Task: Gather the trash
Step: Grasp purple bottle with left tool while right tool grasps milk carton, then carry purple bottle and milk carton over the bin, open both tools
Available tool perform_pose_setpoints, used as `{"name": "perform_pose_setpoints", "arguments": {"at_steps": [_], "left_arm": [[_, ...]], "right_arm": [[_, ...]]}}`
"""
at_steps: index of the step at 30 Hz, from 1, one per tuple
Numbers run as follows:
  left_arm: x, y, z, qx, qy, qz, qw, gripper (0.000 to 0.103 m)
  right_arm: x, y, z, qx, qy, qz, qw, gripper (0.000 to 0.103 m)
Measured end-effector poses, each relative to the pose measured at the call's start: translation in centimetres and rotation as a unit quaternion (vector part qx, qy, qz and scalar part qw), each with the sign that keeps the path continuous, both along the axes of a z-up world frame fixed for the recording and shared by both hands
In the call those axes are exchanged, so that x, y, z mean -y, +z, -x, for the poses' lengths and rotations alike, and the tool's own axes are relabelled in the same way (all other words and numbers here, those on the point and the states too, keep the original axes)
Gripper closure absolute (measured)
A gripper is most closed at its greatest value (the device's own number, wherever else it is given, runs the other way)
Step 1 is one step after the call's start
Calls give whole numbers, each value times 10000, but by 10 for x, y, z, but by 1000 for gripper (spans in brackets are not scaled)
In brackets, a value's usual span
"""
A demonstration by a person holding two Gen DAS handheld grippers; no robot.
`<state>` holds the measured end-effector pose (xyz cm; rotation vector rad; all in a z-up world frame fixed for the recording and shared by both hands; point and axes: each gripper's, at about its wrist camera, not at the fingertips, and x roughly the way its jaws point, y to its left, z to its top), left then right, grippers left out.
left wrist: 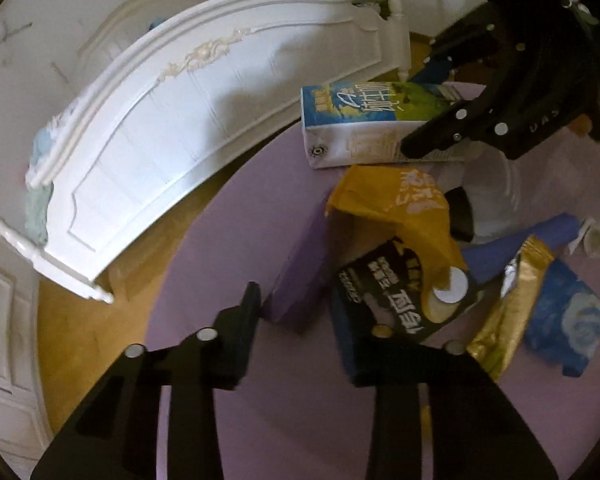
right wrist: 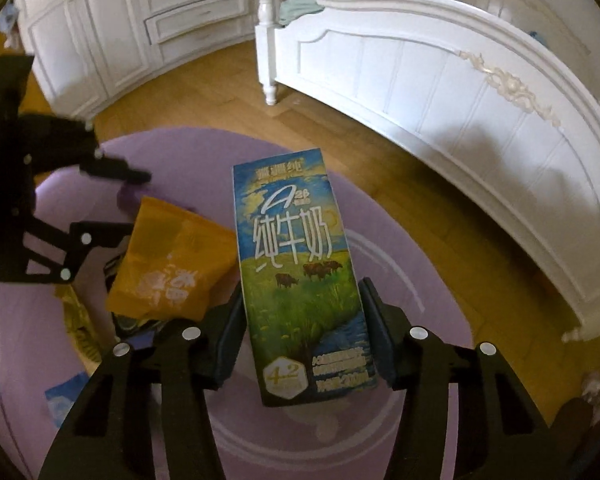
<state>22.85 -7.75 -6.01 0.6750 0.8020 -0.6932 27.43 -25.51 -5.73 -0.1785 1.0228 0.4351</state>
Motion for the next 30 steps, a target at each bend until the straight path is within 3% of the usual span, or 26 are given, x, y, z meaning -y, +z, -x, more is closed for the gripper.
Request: {"name": "perform_pose_setpoints", "arguments": {"at_steps": [4,7,13,22,28,30], "left_arm": [[-3,2,9,-231,246,169,9993,78],[-8,1,24,-284,404,217,9985,78],[-41,10,50,-345,1065,669,9915,79],[-110,40,114,-208,2057,1680,9639,79],[-159,50,176,1,2738,2165,9371,79],[-179,49,196,63,3047,2286,9246,79]], "right_arm": [[4,8,9,0,-122,-316,9994,51],[6,23,23,79,-203,-653,9976,51],[4,61,63,331,-249,-1336,9902,51],[-26,83,119,335,-157,-2151,9759,51],[-77,80,148,92,97,-2472,9689,51],[-101,77,155,-13,232,-2519,9675,51]]}}
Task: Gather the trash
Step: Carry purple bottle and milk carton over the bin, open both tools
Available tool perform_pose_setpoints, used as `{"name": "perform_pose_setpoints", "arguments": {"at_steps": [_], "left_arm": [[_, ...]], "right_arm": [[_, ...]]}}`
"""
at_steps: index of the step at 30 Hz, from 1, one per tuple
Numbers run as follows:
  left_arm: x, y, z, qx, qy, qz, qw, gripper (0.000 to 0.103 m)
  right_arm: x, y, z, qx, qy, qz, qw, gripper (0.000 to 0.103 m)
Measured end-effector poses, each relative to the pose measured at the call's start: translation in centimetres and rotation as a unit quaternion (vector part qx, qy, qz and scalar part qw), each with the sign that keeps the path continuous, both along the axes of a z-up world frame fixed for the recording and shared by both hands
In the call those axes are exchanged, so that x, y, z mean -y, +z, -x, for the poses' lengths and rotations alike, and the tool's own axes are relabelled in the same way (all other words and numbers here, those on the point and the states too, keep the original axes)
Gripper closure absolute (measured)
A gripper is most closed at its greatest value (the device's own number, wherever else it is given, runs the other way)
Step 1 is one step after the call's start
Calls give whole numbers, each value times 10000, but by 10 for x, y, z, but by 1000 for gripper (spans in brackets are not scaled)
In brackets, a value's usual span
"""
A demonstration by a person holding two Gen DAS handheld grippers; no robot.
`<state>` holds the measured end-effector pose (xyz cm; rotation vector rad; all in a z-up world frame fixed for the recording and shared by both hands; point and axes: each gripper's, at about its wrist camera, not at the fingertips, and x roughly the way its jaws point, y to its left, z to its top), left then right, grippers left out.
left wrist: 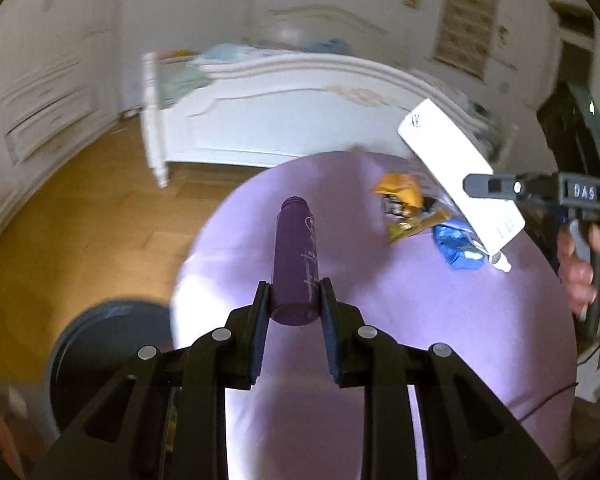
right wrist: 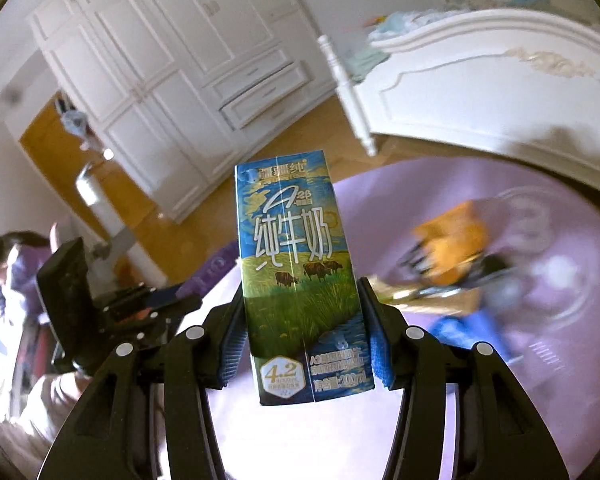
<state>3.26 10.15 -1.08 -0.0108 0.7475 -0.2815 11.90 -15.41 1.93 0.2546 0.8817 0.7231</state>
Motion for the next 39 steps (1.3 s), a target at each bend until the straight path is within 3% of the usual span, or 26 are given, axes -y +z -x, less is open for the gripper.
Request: {"name": "perform_pose_setpoints", "arguments": {"at_steps": [7,15,30,39], "left_arm": [[-76,-11,65,-8,1069,287,9939,79],[-135,-32,93,-87,1914,547,9799,78],[-178,-65,91,-236,2406,930,9659,78],[-193,-79,85,-362,2584,1111,9589,78]], "right_arm": [[-81,-12,23,-270,577,-83,9979,51],[-170,-29,31,-520,1031,105,9932,51],[-292,-54,27,-477,1480,756,9849,53],[-325,-73,18,-487,1484,1063,9820,53]]}}
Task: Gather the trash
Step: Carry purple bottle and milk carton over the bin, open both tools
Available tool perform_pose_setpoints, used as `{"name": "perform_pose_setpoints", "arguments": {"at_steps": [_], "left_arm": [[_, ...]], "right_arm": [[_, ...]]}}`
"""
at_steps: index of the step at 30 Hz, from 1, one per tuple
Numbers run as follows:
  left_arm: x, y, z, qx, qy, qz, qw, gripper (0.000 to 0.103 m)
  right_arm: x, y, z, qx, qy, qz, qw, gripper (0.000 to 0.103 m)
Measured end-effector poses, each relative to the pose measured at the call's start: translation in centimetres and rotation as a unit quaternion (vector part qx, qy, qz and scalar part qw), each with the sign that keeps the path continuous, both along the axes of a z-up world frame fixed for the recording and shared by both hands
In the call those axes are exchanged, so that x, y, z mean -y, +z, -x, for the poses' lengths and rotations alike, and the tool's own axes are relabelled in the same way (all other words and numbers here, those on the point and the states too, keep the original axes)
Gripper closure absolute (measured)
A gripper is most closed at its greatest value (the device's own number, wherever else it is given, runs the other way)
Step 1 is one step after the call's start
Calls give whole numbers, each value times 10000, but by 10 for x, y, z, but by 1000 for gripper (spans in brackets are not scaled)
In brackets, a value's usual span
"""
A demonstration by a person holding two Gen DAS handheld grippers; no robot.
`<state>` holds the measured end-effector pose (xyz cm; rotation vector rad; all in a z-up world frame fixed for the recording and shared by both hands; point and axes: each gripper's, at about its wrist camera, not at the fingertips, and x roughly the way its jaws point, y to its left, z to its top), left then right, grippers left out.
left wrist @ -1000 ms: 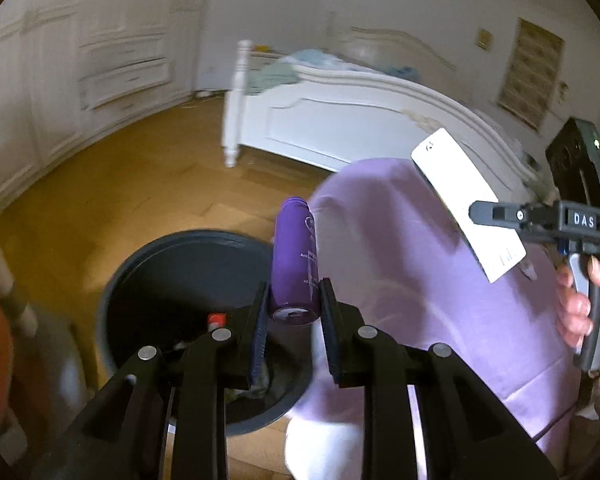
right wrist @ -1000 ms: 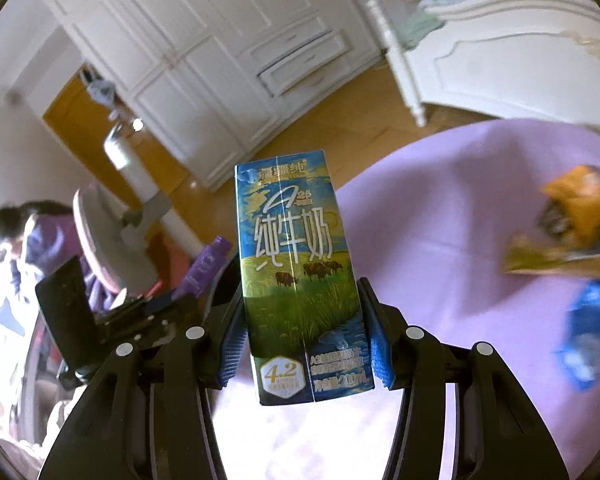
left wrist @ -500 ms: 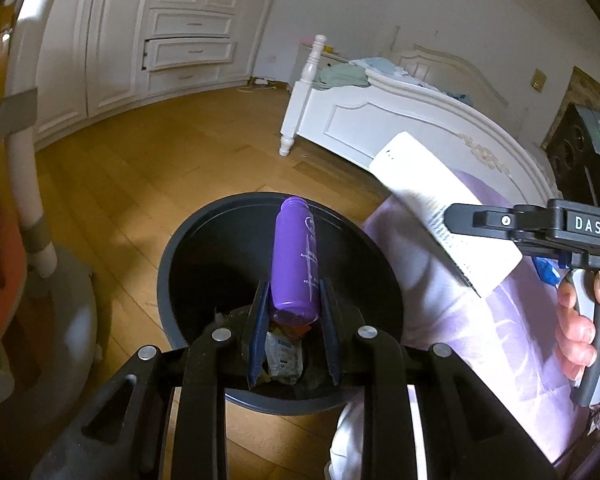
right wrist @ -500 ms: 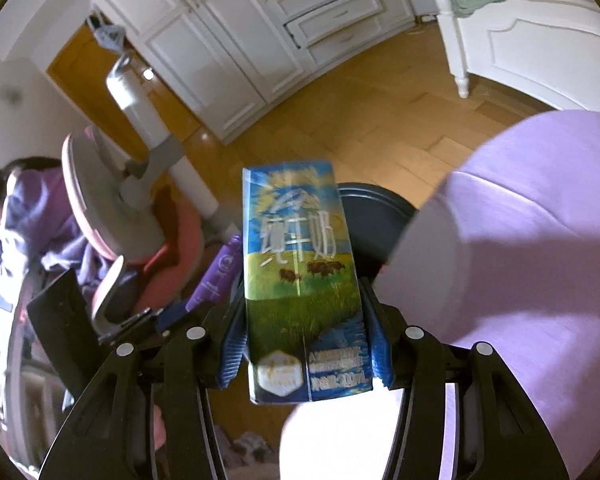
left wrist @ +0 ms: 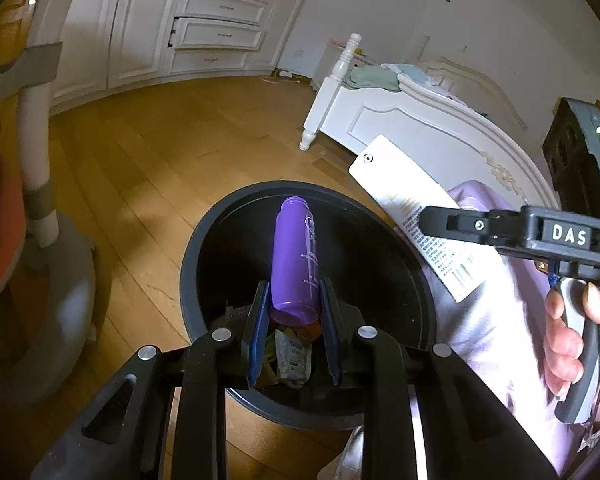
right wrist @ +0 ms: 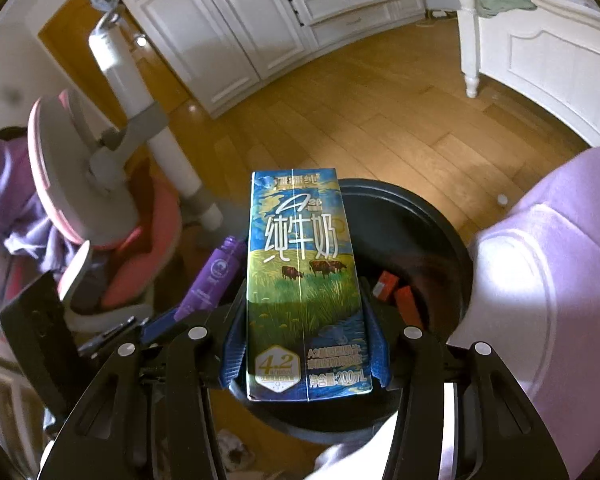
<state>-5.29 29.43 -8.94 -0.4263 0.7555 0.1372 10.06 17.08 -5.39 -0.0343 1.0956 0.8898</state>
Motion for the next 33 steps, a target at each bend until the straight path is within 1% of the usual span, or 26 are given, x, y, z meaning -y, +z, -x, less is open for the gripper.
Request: {"name": "perform_pose_setpoints", "arguments": {"at_steps": [9,12,24,25,26,28,29,30,31,32,33], "left_arm": [[-5,-7,-5,-69,-26,71,9999,78],[-3,-7,-6,-84,-30,77,9999,78],[1,-5,-12,-115,-96,-18,9999,78],[1,-5,-12,-138,-93,-35,9999,78],[2,-5,-13,-159,-77,-44,9998,77],[2,-4,-13,-209,-42,-51,9998,75],[3,-4,-13,-235,-50,-55,9997,75],[4,-4,-13,-259,-60,-63,9996,75],[4,-4,-13,-288,-67,-78,9995,72],[6,-3,-13,-318,-67,-113,9994,64],[7,-1,-12,-314,-54,-150,9994,60]], "right_arm": [[-7,-4,-2,117,68,121,9998,53],[-8,-5,-3,95,55,104,9999,53],[-7,-5,-4,73,49,59,9999,51],[-7,-5,-4,68,75,37,9999,50],[-7,-4,-4,64,108,20,9999,46],[-7,1,-3,143,158,-33,9998,34],[-6,4,-2,245,105,8,9996,20],[-3,7,-1,339,16,-15,9994,15],[0,8,-2,325,3,-73,9994,15],[3,9,-4,273,-19,-144,9995,15],[8,9,-5,215,-62,-206,9995,15]]}}
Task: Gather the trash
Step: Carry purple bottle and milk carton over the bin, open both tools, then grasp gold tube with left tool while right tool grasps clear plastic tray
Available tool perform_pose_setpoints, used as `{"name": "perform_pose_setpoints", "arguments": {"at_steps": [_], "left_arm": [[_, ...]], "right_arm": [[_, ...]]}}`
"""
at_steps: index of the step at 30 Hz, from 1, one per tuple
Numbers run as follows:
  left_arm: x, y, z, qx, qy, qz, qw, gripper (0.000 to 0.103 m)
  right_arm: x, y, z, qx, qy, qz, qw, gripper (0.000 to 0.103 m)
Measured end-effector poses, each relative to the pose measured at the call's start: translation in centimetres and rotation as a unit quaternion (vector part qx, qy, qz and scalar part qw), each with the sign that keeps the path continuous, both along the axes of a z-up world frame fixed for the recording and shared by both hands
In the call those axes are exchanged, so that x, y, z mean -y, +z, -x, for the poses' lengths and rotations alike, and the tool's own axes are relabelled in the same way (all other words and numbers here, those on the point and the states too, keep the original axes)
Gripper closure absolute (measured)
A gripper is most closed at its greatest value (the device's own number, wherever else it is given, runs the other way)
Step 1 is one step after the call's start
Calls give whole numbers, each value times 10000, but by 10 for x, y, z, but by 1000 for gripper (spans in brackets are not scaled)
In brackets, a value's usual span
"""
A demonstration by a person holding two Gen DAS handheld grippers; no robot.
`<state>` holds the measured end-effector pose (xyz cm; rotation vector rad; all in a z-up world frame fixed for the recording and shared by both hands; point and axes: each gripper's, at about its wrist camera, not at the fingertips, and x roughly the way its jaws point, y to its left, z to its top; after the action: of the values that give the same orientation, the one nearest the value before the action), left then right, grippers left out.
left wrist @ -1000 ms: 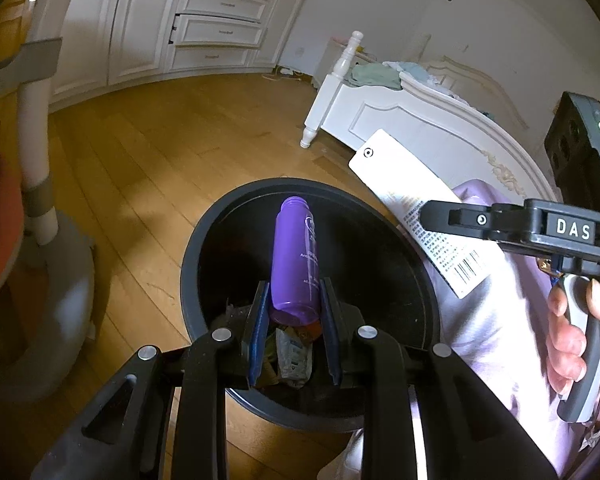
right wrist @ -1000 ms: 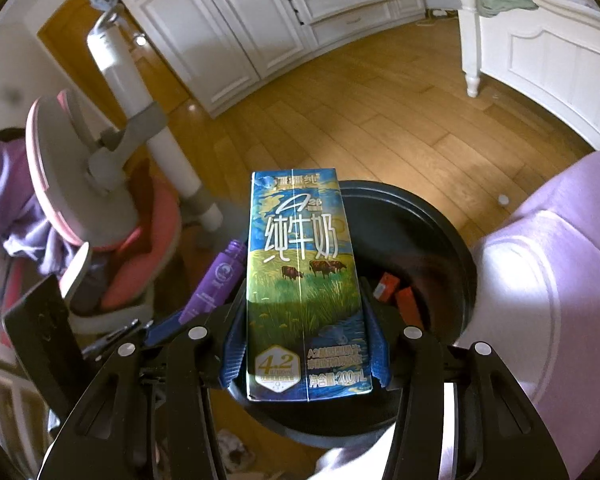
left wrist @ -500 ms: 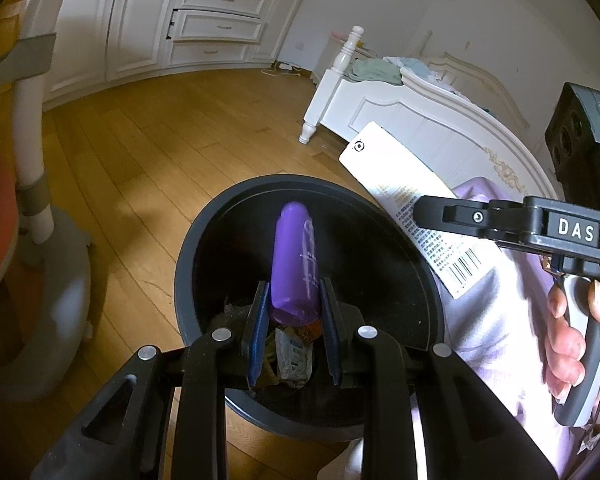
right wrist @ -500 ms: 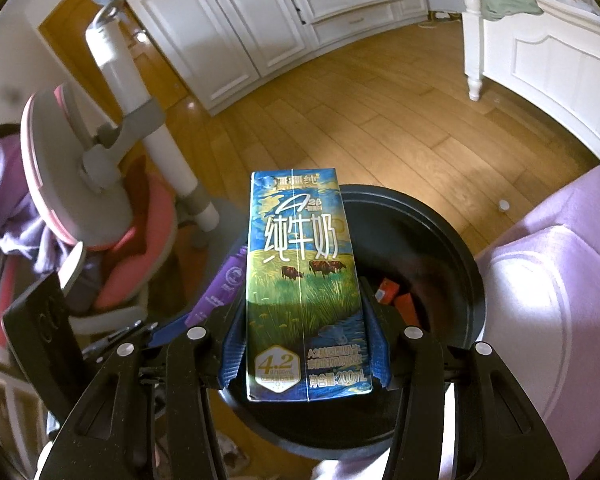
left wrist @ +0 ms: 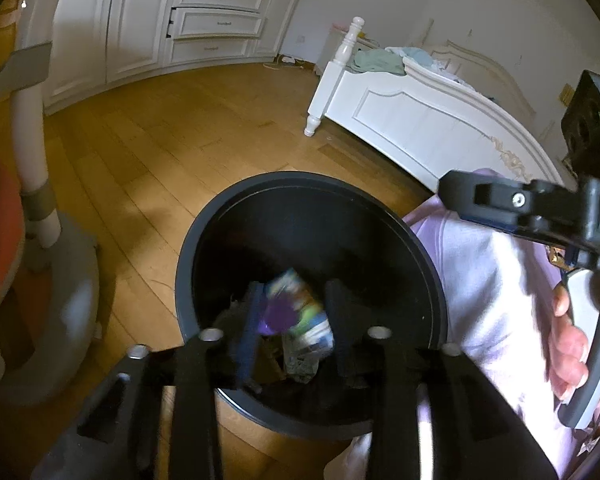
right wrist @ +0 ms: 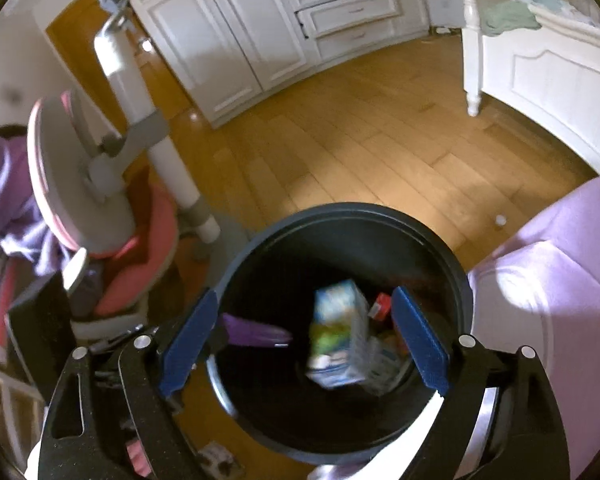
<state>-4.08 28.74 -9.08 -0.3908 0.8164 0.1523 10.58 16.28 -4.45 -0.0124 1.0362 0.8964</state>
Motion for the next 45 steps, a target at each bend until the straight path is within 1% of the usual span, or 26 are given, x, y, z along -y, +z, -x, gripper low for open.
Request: {"name": "perform_pose_setpoints", "arguments": {"at_steps": [2,4,7,10,11,16,19,21,25,27,29,31,32,34,35,37,38,40,41,44,45], "left_arm": [[3,3,2,27,31,-67,10000,46],[6,6,3,29,42,-124,9999,39],[16,11,1,42,-24,-186,9998,37],[31,19,-2,106,-138,-252,9995,26],[39,24,-4,144,-217,-287,9993,25],[81,44,-16,313,-741,-340,9962,24],[112,57,-26,453,-1156,-404,9914,23],[137,65,-34,522,-1467,-495,9866,23],[186,75,-52,603,-2092,-780,9729,23],[212,81,-61,658,-2417,-965,9633,23],[237,88,-75,730,-2756,-1177,9512,23],[259,91,-84,788,-3038,-1413,9389,23],[273,92,-91,817,-3211,-1566,9304,23],[292,92,-102,824,-3461,-1730,9184,23],[301,91,-108,801,-3573,-1778,9134,23],[316,86,-122,723,-3731,-1854,9062,23],[325,81,-132,662,-3834,-1935,9007,23],[333,73,-141,559,-3963,-1972,8949,23],[338,67,-148,478,-4065,-2004,8901,23],[354,55,-163,340,-4292,-2279,8733,23],[359,52,-167,294,-4347,-2336,8693,23]], "right_arm": [[9,0,-2,-67,-72,-103,9999,15],[23,1,-3,-99,-153,-201,9996,15],[46,4,-5,-154,-287,-394,9987,15],[75,12,-4,-141,-453,-621,9969,15],[80,14,-4,-126,-490,-662,9965,15],[139,33,-6,42,-830,-1004,9915,15],[184,42,-7,175,-1126,-1129,9871,15],[213,46,-8,261,-1318,-1157,9841,15],[282,50,-6,503,-1746,-1070,9775,15],[315,50,-4,619,-1936,-977,9742,15],[347,51,-1,770,-2075,-826,9717,15],[379,53,0,968,-2113,-561,9710,15],[392,54,0,1073,-2131,-395,9703,15],[420,53,-1,1223,-2022,44,9717,15],[427,52,-2,1249,-1970,182,9723,15],[445,45,-4,1356,-1796,654,9722,15],[452,39,-5,1378,-1661,883,9724,15],[464,28,-5,1352,-1501,1088,9733,15],[468,24,-6,1321,-1428,1155,9741,15],[470,9,-4,1256,-1233,1312,9756,15],[471,4,-6,1242,-1167,1356,9760,15]]}}
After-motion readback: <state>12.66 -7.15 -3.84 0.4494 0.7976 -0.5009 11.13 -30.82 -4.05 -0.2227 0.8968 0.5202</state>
